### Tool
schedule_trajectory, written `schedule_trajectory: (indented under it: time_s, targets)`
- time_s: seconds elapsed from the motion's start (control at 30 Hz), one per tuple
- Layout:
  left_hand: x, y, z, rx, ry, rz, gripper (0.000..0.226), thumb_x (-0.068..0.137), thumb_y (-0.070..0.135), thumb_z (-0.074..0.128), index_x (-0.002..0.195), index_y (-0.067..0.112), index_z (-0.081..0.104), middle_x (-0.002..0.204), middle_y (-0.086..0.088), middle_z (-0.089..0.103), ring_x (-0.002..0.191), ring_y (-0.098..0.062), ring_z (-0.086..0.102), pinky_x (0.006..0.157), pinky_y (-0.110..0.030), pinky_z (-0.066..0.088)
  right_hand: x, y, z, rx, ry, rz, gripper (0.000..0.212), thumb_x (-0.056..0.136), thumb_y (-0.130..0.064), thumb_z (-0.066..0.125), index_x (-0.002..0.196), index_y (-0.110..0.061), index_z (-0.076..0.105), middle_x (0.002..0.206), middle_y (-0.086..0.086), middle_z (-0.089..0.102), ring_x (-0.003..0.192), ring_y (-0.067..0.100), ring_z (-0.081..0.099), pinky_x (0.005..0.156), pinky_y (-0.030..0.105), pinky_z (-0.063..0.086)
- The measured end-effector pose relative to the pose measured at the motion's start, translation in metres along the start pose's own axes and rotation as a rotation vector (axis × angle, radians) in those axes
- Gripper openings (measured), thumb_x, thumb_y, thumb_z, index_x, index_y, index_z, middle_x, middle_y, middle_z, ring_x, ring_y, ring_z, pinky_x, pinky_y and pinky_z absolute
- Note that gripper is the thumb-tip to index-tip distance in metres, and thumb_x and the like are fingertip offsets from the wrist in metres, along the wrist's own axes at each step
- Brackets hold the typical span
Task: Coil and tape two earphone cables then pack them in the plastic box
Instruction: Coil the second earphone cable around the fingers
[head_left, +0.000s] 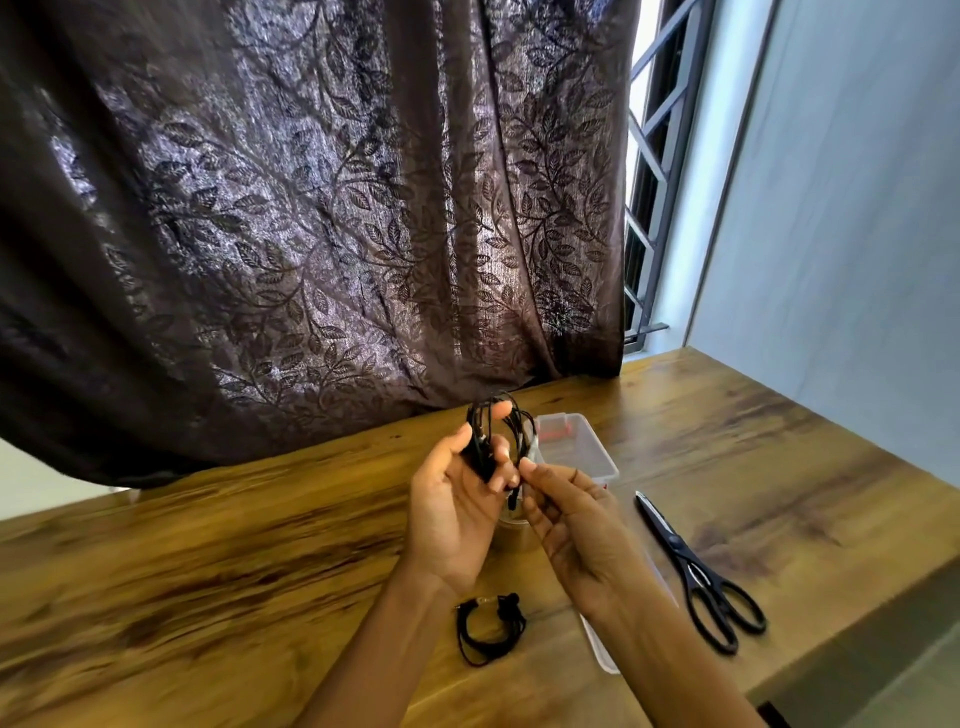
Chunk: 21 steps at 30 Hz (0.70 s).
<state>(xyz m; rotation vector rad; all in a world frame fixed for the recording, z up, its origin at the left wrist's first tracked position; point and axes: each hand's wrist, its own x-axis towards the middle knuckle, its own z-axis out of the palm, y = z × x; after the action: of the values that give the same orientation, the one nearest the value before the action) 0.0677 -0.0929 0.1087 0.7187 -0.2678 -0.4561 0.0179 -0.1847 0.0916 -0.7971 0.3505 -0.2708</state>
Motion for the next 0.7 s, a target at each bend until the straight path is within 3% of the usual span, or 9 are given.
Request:
schedule_trajectory:
  time_s: [0.17, 0.23, 0.33, 0.4, 0.47, 0.57, 0.7]
  targets:
    - [-0.003, -0.008, -0.008, -0.033, 0.068, -0.057, 0.032, 0.092, 0.018, 0.032, 0.090, 0.003, 0.060, 0.063, -0.006, 0.056, 0.056, -0.013, 0.049, 0.064, -0.026, 0.042, 0.004, 0.007, -0.008, -0.086, 0.068, -0.019, 0.006, 0.076, -0.004, 0.066, 0.072, -0.006, 0.062, 0.058, 0.002, 0.057, 0.048, 0.004, 0.052, 0.046, 0.012, 0.047]
    - [-0.003, -0.012, -0.013, -0.047, 0.114, -0.076, 0.032, 0.093, 0.016, 0.032, 0.087, 0.003, 0.061, 0.066, -0.006, 0.063, 0.066, -0.015, 0.057, 0.070, -0.026, 0.048, 0.007, 0.009, -0.010, -0.116, 0.100, -0.041, 0.009, 0.079, -0.004, 0.065, 0.070, -0.008, 0.062, 0.058, 0.001, 0.056, 0.048, 0.003, 0.049, 0.046, 0.013, 0.046]
    - [-0.003, -0.017, -0.022, -0.038, 0.199, -0.100, 0.033, 0.094, 0.016, 0.033, 0.088, 0.002, 0.062, 0.071, -0.007, 0.068, 0.080, -0.020, 0.059, 0.086, -0.032, 0.044, 0.013, 0.012, -0.015, -0.226, 0.127, -0.111, 0.022, 0.078, -0.006, 0.067, 0.059, -0.015, 0.060, 0.054, -0.004, 0.057, 0.050, 0.002, 0.049, 0.054, 0.017, 0.042]
    - [-0.005, -0.019, -0.030, 0.067, 0.228, -0.117, 0.038, 0.096, 0.023, 0.032, 0.089, 0.003, 0.064, 0.075, -0.007, 0.070, 0.084, -0.020, 0.059, 0.090, -0.033, 0.042, 0.014, 0.016, -0.019, -0.268, 0.128, -0.142, 0.025, 0.078, -0.005, 0.067, 0.057, -0.015, 0.059, 0.055, -0.005, 0.060, 0.053, 0.002, 0.054, 0.060, 0.019, 0.042]
    - [-0.008, -0.023, -0.039, 0.217, 0.226, -0.127, 0.042, 0.096, 0.031, 0.034, 0.087, 0.007, 0.067, 0.079, -0.005, 0.071, 0.085, -0.017, 0.063, 0.088, -0.031, 0.042, 0.015, 0.021, -0.024, -0.288, 0.138, -0.145, 0.017, 0.077, -0.004, 0.068, 0.063, -0.010, 0.063, 0.064, 0.004, 0.064, 0.062, 0.009, 0.058, 0.066, 0.023, 0.044]
    - [-0.012, -0.029, -0.049, 0.396, 0.195, -0.153, 0.031, 0.094, 0.026, 0.045, 0.079, 0.009, 0.067, 0.075, -0.004, 0.071, 0.082, -0.016, 0.065, 0.086, -0.032, 0.046, 0.016, 0.031, -0.032, -0.303, 0.191, -0.140, 0.005, 0.077, -0.002, 0.068, 0.074, -0.002, 0.065, 0.072, 0.015, 0.065, 0.068, 0.021, 0.058, 0.068, 0.030, 0.047]
    - [-0.013, -0.036, -0.063, 0.537, 0.240, -0.254, 0.023, 0.093, 0.021, 0.048, 0.082, 0.013, 0.066, 0.077, -0.003, 0.073, 0.084, -0.020, 0.065, 0.083, -0.037, 0.047, 0.016, 0.043, -0.041, -0.307, 0.229, -0.098, 0.012, 0.079, -0.001, 0.066, 0.088, 0.007, 0.063, 0.085, 0.023, 0.066, 0.077, 0.026, 0.063, 0.076, 0.039, 0.050]
